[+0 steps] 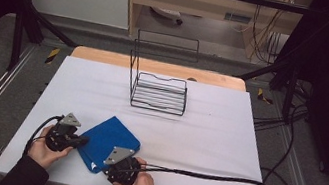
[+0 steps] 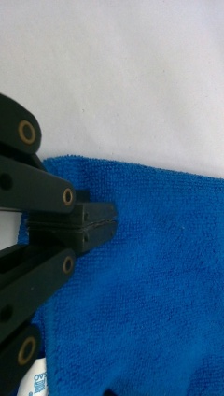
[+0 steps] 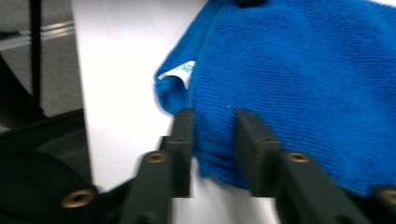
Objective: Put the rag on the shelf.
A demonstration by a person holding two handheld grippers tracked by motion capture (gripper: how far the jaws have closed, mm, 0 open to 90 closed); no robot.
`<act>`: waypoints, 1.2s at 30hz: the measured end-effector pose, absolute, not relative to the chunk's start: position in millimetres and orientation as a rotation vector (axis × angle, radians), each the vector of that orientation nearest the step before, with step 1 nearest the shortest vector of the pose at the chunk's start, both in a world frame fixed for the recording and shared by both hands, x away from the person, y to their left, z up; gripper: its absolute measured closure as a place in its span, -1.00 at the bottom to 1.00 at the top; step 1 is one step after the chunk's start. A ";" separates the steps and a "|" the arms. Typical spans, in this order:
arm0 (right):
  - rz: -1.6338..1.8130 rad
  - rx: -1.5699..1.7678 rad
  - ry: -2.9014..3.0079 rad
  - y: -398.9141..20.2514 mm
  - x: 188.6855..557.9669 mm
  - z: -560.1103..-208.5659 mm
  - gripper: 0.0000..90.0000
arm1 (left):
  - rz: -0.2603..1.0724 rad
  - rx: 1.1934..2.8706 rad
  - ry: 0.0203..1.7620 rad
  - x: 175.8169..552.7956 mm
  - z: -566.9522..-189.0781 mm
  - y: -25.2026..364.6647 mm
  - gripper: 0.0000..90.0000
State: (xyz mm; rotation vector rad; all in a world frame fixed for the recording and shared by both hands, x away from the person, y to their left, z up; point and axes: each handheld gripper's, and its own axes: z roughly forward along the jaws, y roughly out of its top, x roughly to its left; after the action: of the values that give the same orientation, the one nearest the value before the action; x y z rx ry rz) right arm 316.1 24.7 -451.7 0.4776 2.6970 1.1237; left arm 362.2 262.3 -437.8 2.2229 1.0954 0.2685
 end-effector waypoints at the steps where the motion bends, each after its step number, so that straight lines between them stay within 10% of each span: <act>1: 1.122 0.475 2.697 24.5 316.4 -451.4 0.74 | 0.269 2.222 1.095 362.2 -437.7 262.4 1.00; 18: 1.144 0.494 2.762 20.9 327.1 -437.1 0.92 | 0.231 2.166 1.101 363.6 -438.4 269.0 1.00; 26: 1.110 0.468 2.767 21.1 326.0 -446.0 0.44 | 0.238 2.171 1.100 363.8 -439.2 268.8 0.99; 36: 1.132 0.411 2.746 16.7 329.5 -450.9 0.84 | 0.243 2.158 1.093 362.9 -438.6 270.0 0.99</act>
State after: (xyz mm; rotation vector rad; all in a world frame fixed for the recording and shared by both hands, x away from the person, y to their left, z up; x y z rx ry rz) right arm 329.5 16.7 -450.9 0.4113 2.7463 1.1318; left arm 362.9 270.0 -438.6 2.1580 1.0932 0.2426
